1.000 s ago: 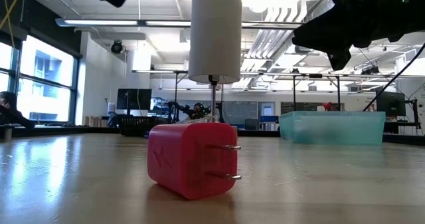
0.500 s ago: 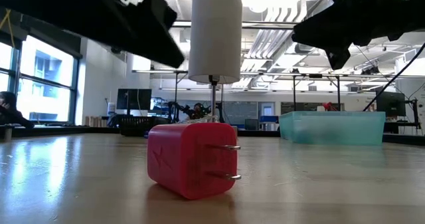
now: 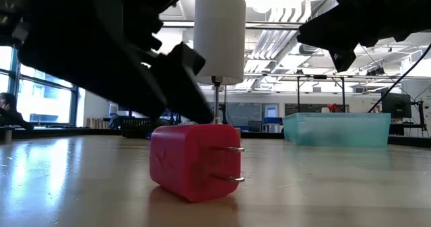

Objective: Pick & Place Office items
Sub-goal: Put the pink adapter into the green bin

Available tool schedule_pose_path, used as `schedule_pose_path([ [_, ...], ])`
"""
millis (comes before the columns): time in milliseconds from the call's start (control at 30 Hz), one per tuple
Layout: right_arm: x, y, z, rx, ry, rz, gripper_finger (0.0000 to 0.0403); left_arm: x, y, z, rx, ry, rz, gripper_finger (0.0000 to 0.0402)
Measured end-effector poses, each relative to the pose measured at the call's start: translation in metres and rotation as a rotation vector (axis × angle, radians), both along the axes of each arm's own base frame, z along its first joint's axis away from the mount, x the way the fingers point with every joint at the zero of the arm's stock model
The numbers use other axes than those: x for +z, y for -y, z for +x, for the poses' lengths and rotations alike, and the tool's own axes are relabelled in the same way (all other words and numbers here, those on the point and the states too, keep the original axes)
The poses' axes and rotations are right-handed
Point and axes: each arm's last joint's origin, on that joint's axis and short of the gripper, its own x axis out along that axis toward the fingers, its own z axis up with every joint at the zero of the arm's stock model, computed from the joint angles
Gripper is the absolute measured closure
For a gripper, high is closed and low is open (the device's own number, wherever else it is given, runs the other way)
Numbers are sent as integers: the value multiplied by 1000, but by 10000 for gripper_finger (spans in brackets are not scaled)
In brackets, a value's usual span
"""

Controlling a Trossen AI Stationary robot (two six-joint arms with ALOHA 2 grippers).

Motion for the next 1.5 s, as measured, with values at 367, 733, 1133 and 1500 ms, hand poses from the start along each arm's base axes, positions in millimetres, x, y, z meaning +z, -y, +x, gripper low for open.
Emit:
schedule_pose_path([
  [367, -1, 0, 0, -1, -10, -7, 333, -15, 0, 7, -64, -2, -49, 161],
  [733, -1, 0, 0, -1, -10, -6, 333, -23, -3, 13, -58, -4, -72, 161],
  [1133, -1, 0, 0, -1, -10, -6, 333, -30, -2, 15, -56, 8, -100, 192],
  [1500, -1, 0, 0, -1, -10, -5, 333, -30, -2, 16, -43, 14, -110, 261],
])
